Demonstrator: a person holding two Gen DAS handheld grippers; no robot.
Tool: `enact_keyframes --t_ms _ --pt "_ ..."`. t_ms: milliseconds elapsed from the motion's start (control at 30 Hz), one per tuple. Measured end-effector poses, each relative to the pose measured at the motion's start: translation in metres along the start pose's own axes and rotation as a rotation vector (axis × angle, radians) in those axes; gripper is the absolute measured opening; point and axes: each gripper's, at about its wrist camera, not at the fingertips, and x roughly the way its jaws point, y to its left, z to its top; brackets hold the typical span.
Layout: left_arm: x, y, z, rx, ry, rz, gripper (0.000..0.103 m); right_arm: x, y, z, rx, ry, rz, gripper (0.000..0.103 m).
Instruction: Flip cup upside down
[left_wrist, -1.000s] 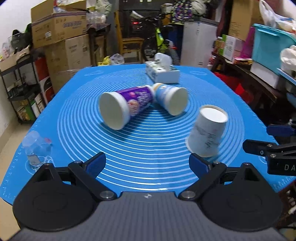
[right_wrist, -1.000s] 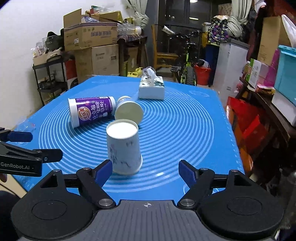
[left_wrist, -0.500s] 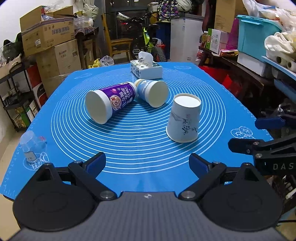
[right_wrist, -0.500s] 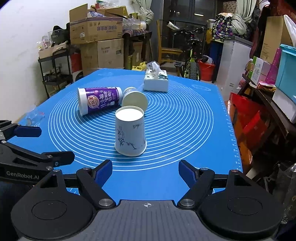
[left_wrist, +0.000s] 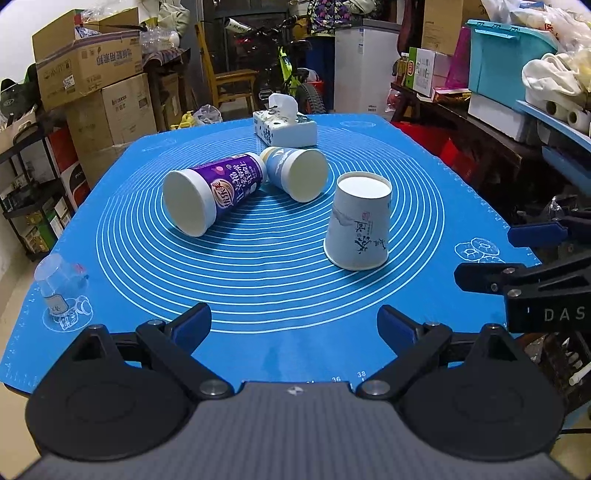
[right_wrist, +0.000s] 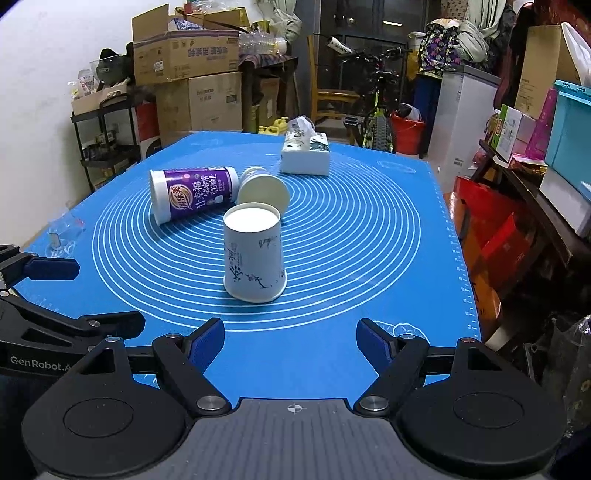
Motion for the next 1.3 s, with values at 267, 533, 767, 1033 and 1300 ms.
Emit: enact_keyframes --t_ms 267,533,767,1033,1300 --pt "0.0008 0.0007 0.0003 -0.004 0.007 0.002 0.096 0.0004 0.0015 0.0009 -0.004 0.009 0.002 0.082" --pt "0.0009 0.0023 0.0008 -0.013 0.003 0.005 0.096 0.0012 0.0005 0.0002 -0.007 0.016 0.007 0.082" --pt "0.0010 0.0023 0.0007 -0.016 0.007 0.004 0.096 0.0014 0.0005 -0.0002 -0.008 0.018 0.008 0.082" --pt "0.0007 0.0018 0.0002 -0.015 0.009 0.003 0.096 0.0029 -0.0007 -0.0025 -0.007 0.028 0.011 0.082" --pt "0.0013 -0.0004 -0.0016 -0.010 0.010 0.002 0.096 0.0036 -0.0017 -0.0032 -0.007 0.034 0.011 0.082"
